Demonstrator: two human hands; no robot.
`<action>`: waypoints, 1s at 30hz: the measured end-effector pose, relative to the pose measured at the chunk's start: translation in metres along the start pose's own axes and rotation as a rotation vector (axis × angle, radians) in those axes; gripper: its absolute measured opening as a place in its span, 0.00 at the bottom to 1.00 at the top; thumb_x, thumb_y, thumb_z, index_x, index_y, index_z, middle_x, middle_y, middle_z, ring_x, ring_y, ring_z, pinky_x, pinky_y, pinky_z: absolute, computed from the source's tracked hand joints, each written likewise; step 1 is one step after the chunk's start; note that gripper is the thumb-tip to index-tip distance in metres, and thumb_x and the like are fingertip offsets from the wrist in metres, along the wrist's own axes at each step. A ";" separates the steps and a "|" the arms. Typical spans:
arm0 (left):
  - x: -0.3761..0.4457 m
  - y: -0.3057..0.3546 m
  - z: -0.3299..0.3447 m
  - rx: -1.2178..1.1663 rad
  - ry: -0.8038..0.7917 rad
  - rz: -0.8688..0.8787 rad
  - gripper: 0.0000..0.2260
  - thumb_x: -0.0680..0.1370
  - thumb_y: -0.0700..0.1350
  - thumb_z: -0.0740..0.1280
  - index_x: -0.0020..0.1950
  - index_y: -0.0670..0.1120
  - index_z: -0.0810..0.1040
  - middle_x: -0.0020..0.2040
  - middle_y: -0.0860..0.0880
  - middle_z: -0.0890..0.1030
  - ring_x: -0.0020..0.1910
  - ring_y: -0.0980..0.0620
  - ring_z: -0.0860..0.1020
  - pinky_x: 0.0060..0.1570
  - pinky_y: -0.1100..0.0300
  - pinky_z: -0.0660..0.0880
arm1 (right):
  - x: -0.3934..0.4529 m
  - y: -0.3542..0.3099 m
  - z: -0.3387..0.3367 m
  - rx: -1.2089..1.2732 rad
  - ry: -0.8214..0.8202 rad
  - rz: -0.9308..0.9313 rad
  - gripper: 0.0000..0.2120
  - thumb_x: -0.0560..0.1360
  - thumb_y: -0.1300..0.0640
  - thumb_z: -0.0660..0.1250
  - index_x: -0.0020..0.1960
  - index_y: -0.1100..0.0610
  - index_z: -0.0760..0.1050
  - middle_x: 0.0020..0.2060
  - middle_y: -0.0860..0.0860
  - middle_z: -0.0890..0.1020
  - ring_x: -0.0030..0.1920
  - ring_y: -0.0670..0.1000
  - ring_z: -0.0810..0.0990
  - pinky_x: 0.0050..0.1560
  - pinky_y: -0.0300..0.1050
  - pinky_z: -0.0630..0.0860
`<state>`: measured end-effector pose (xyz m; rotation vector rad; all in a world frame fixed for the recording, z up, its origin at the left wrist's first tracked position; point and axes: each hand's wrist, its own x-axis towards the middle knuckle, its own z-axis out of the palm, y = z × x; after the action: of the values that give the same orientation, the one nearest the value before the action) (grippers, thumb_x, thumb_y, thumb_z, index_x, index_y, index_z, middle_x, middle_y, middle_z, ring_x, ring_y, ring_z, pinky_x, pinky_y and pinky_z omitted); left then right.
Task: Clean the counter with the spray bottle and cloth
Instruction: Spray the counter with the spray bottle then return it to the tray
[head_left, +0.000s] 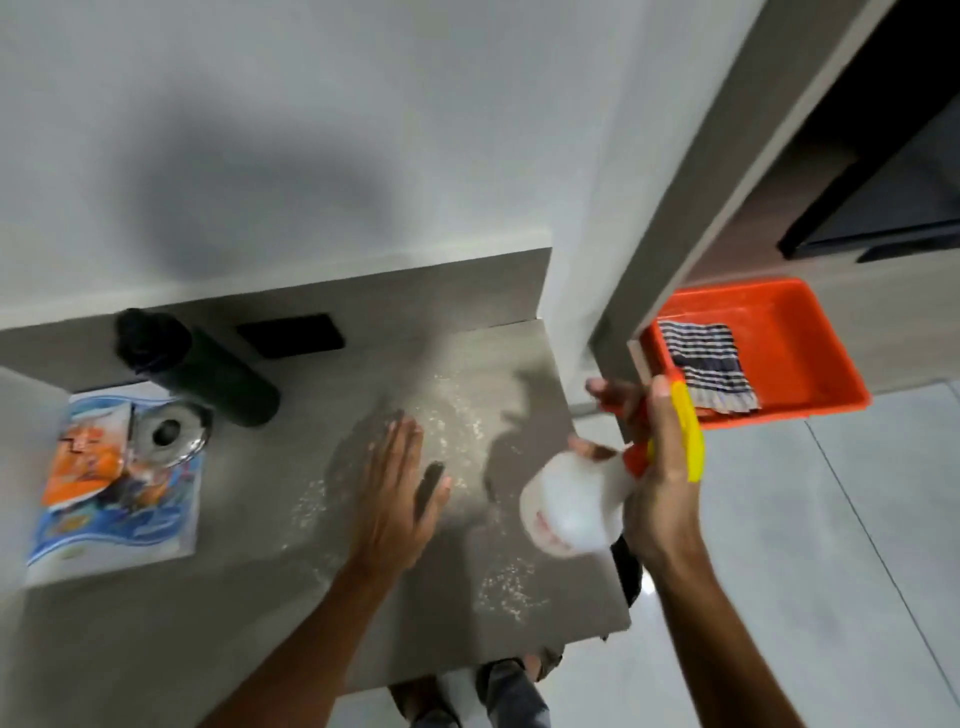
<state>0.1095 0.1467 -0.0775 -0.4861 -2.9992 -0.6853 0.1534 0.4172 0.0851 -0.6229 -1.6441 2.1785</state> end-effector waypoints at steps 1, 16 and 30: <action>-0.017 -0.025 -0.011 0.015 -0.017 -0.055 0.34 0.88 0.64 0.55 0.89 0.45 0.62 0.91 0.47 0.59 0.91 0.47 0.57 0.88 0.38 0.59 | -0.018 0.010 0.016 -0.015 -0.032 0.061 0.24 0.80 0.29 0.69 0.60 0.48 0.84 0.62 0.55 0.88 0.64 0.53 0.87 0.49 0.64 0.89; -0.177 -0.199 -0.061 0.049 -0.043 -0.274 0.39 0.86 0.68 0.53 0.90 0.44 0.57 0.91 0.47 0.57 0.91 0.47 0.54 0.89 0.39 0.56 | -0.187 0.125 0.165 -0.260 -0.198 0.411 0.10 0.83 0.36 0.65 0.50 0.27 0.85 0.49 0.54 0.90 0.51 0.53 0.91 0.49 0.50 0.89; -0.178 -0.205 -0.054 0.143 0.045 -0.220 0.35 0.87 0.64 0.55 0.89 0.44 0.61 0.90 0.46 0.61 0.90 0.47 0.59 0.89 0.42 0.58 | -0.198 0.159 0.161 -0.303 -0.173 0.496 0.13 0.85 0.42 0.66 0.52 0.37 0.89 0.44 0.52 0.92 0.43 0.48 0.92 0.40 0.40 0.86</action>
<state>0.2137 -0.1037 -0.1314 -0.1330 -3.0573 -0.4777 0.2337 0.1410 -0.0027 -1.0483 -2.1187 2.3822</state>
